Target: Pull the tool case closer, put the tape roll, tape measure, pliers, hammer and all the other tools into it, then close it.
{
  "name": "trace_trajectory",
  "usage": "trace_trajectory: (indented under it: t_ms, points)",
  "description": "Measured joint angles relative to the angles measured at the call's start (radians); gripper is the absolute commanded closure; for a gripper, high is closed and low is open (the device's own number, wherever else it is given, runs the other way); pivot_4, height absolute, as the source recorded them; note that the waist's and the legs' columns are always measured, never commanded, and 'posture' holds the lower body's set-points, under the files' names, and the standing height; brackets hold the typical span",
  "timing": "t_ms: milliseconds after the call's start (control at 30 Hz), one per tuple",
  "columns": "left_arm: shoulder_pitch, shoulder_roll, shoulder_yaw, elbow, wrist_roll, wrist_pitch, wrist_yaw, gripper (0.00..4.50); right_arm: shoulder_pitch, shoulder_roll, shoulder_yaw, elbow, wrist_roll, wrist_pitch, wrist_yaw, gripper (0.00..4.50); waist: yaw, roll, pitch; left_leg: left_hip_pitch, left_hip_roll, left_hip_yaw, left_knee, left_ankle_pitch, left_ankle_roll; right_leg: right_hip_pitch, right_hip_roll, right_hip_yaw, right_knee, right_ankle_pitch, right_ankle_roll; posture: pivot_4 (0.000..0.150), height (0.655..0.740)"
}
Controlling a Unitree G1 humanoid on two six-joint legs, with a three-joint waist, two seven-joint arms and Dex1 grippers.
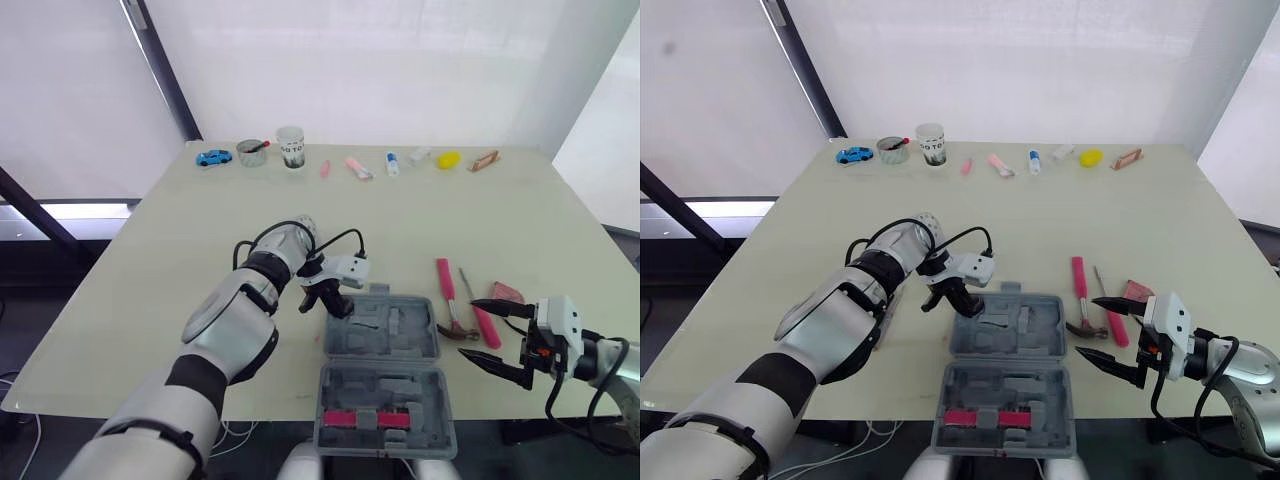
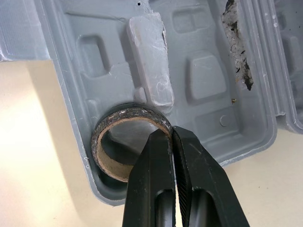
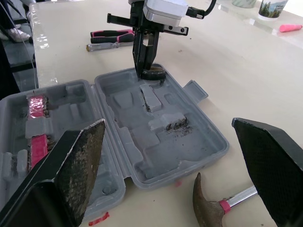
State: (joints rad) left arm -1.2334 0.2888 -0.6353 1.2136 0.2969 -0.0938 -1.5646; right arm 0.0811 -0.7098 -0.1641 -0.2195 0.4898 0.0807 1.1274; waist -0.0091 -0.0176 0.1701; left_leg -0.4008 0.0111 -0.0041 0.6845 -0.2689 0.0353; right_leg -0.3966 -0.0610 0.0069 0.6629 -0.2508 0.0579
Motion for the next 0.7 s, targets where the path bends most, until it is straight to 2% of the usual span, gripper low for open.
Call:
trace_trajectory:
  t_ms: [67, 133, 167, 200, 233, 267, 500, 700]
  points:
    - [0.000, 0.000, 0.000, 0.000, 0.005, -0.001, 0.000, 2.74, 0.000, 0.000, 0.000, 0.000, 0.000, 0.000, 0.000, 0.00, 0.000, 0.000, 0.000, 0.000, 0.000, 0.000, 0.000, 0.000, 0.000, 0.000, 0.000, 0.000, 0.000, 0.000, 0.000, 0.150, 0.7400]
    - [0.000, 0.000, 0.000, 0.000, 0.007, -0.001, 0.000, 1.77, 0.000, 0.000, 0.000, 0.000, 0.000, 0.000, -0.001, 0.00, 0.000, 0.000, 0.000, 0.000, 0.000, 0.000, 0.000, 0.000, 0.000, 0.000, 0.000, 0.000, 0.000, 0.000, 0.000, 0.150, 0.7400]
    - [0.000, 0.000, 0.000, 0.000, 0.008, -0.002, 0.000, 1.14, 0.000, 0.000, 0.000, 0.000, 0.000, 0.000, -0.001, 0.00, 0.000, 0.000, 0.000, 0.000, 0.000, 0.000, 0.000, 0.000, 0.000, 0.000, 0.000, 0.000, 0.000, 0.000, 0.000, 0.150, 0.7400]
    - [0.000, 0.000, 0.003, 0.000, 0.009, -0.003, 0.000, 0.83, 0.000, 0.000, 0.000, 0.000, 0.000, 0.000, -0.001, 0.00, 0.000, 0.000, 0.000, 0.000, 0.000, 0.000, 0.000, 0.000, 0.000, 0.000, 0.000, 0.000, 0.000, 0.000, 0.000, 0.150, 0.7400]
    - [0.000, 0.000, 0.006, -0.001, 0.013, -0.006, -0.001, 0.22, 0.000, 0.000, 0.000, 0.000, 0.000, 0.000, -0.001, 0.00, 0.000, 0.000, 0.000, 0.000, 0.000, 0.000, 0.000, 0.000, 0.000, 0.000, 0.000, 0.000, 0.000, 0.000, 0.000, 0.150, 0.7400]
    - [0.000, 0.000, 0.007, -0.001, 0.014, -0.008, -0.003, 0.09, 0.000, 0.000, 0.000, 0.000, 0.000, 0.000, -0.001, 0.00, 0.000, 0.000, 0.000, 0.000, 0.000, 0.000, 0.000, 0.000, 0.000, 0.000, 0.000, 0.000, 0.000, 0.000, 0.000, 0.150, 0.7400]
    - [-0.001, 0.002, 0.002, -0.007, 0.012, -0.023, -0.003, 0.09, 0.001, 0.000, 0.000, 0.000, -0.001, 0.000, -0.002, 0.00, 0.001, 0.000, 0.000, 0.000, 0.000, 0.000, 0.000, 0.000, 0.000, 0.000, 0.000, 0.000, 0.000, 0.000, 0.001, 0.150, 0.7400]
    - [-0.002, 0.024, -0.046, -0.045, -0.051, -0.024, -0.003, 0.09, 0.001, 0.001, 0.000, 0.000, -0.002, 0.000, -0.009, 0.00, 0.001, 0.000, 0.000, 0.000, 0.000, 0.000, 0.000, 0.000, 0.000, 0.000, 0.000, 0.000, 0.000, 0.000, 0.001, 0.150, 0.7400]
